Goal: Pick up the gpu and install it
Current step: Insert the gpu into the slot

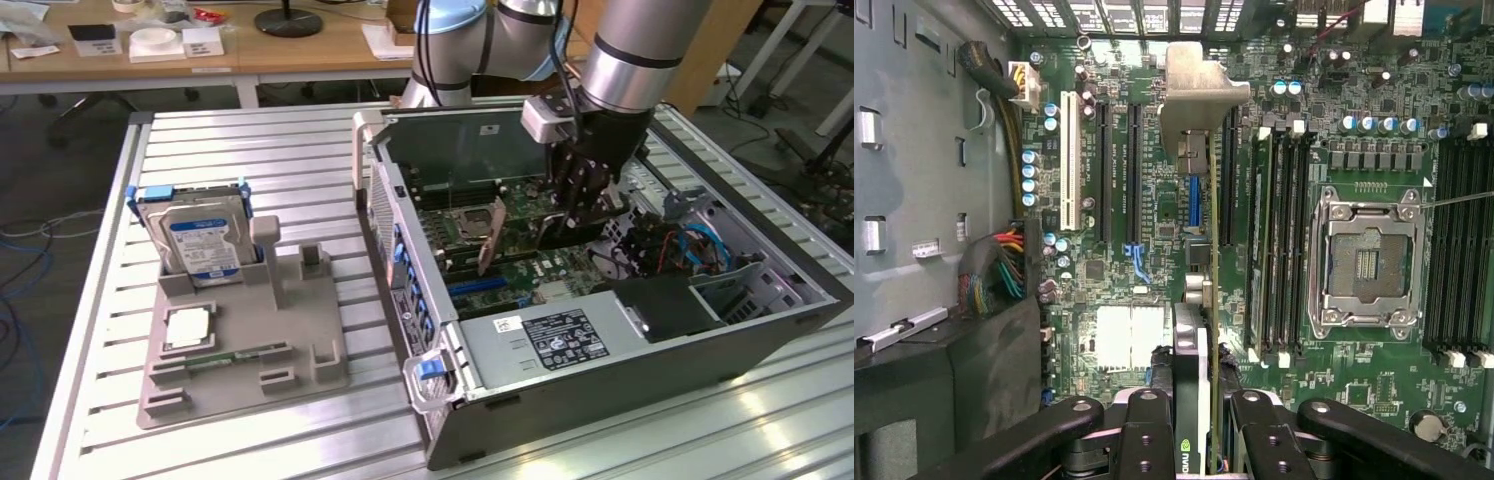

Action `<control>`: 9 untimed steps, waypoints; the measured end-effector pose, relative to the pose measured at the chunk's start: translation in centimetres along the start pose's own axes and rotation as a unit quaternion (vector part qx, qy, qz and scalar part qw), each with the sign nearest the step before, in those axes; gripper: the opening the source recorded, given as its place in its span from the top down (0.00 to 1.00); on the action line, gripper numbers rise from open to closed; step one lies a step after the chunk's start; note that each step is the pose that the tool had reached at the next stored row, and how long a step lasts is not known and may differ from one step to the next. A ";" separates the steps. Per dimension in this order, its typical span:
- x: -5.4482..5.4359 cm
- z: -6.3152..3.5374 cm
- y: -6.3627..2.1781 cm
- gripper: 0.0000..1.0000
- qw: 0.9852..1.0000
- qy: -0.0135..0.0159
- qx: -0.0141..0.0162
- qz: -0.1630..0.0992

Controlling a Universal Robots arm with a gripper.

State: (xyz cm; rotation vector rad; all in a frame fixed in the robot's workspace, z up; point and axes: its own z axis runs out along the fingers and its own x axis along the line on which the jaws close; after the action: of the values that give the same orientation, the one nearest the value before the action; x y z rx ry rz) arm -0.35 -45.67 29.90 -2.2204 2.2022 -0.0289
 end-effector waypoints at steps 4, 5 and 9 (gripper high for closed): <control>0.0 0.01 0.15 0.73 1.000 0.000 0.000 0.000; 0.0 0.01 0.15 0.73 1.000 0.000 0.000 0.000; 0.0 0.01 0.15 0.73 1.000 0.000 0.000 0.000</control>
State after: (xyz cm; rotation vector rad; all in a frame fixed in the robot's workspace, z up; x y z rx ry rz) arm -0.50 -45.67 29.89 -2.2202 2.2020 -0.0293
